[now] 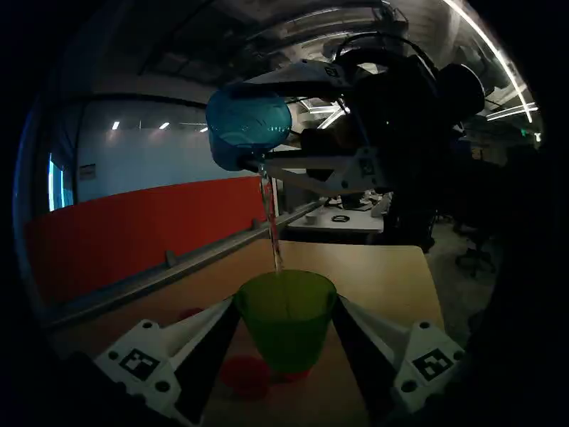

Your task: Pour water

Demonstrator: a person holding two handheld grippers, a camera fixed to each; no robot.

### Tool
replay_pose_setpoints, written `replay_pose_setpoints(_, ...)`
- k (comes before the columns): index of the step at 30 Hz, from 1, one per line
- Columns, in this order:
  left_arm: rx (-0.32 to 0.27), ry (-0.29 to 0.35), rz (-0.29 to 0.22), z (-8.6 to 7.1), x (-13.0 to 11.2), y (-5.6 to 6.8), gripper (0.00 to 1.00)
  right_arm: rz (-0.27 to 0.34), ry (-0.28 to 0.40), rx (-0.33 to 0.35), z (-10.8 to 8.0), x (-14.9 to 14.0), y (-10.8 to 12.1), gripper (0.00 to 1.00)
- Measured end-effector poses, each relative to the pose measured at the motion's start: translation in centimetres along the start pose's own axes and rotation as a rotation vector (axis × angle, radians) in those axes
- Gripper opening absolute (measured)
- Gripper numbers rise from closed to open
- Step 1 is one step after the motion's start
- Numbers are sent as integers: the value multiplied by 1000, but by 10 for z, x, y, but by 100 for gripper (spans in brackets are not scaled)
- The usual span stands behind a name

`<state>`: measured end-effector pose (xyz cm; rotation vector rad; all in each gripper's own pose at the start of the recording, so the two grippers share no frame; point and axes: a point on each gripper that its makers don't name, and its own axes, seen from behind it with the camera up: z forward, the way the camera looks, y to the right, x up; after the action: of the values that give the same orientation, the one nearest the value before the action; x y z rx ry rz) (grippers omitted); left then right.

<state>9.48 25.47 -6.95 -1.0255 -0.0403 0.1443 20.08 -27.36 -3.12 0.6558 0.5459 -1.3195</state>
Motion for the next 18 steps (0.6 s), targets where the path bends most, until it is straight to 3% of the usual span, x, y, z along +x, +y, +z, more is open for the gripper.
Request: replay_pose_setpoints(18, -1, 3, 1, 3, 2, 0, 88, -56, -2, -6, 3, -3, 4, 91)
